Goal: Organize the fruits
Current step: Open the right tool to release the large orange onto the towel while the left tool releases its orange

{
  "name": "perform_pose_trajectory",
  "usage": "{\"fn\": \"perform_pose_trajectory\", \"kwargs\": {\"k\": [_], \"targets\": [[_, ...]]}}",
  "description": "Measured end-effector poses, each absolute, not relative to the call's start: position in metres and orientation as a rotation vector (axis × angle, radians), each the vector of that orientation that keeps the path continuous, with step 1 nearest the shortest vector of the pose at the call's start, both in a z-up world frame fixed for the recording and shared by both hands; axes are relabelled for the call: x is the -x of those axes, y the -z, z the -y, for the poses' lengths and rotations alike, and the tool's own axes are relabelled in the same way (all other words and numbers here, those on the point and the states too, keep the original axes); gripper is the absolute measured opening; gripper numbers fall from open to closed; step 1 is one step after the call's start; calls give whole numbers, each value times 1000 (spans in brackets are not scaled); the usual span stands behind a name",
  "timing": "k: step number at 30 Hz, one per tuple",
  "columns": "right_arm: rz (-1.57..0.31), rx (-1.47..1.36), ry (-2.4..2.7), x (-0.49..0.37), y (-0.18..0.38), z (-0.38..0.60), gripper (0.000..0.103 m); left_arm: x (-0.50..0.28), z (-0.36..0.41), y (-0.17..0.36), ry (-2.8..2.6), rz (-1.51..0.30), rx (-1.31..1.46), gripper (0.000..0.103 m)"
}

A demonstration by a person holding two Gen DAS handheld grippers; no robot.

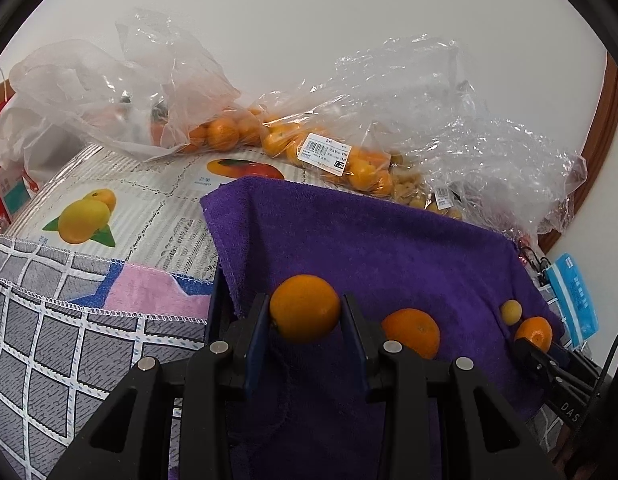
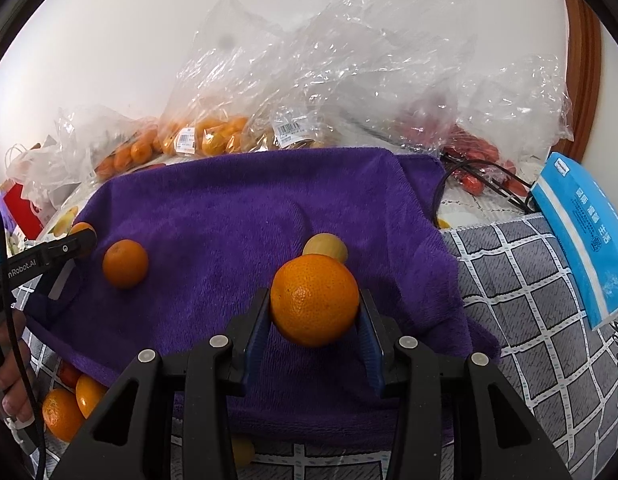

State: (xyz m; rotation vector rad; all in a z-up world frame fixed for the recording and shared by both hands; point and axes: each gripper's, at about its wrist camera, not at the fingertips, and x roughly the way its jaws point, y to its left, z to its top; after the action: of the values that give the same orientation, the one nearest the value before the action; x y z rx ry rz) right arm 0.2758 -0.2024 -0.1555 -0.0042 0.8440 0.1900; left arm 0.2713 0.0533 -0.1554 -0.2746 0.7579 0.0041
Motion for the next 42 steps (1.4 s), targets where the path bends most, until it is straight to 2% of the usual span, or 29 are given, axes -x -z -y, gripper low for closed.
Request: {"fn": "perform_pose_trajectory", "kwargs": {"k": [6,17,23,28,42], "targets": [[-842,-12,-197,-276,155,204,44,-272,-52,156,-6,-765,260,34],[-798,0,-202,-269,149,203,57,-272,-50,156,-16,-770,248,34],[-788,-18,-205,-268,147,205,58,-273,-50,156,-20,-772,238,34],[-772,-42,-214,-266,144,208,60,-268,-51,152,-15,-743,244,40],[-749,-98,-194,-265,142,218,62,-247,-47,134,-17,-617,251,40]]}}
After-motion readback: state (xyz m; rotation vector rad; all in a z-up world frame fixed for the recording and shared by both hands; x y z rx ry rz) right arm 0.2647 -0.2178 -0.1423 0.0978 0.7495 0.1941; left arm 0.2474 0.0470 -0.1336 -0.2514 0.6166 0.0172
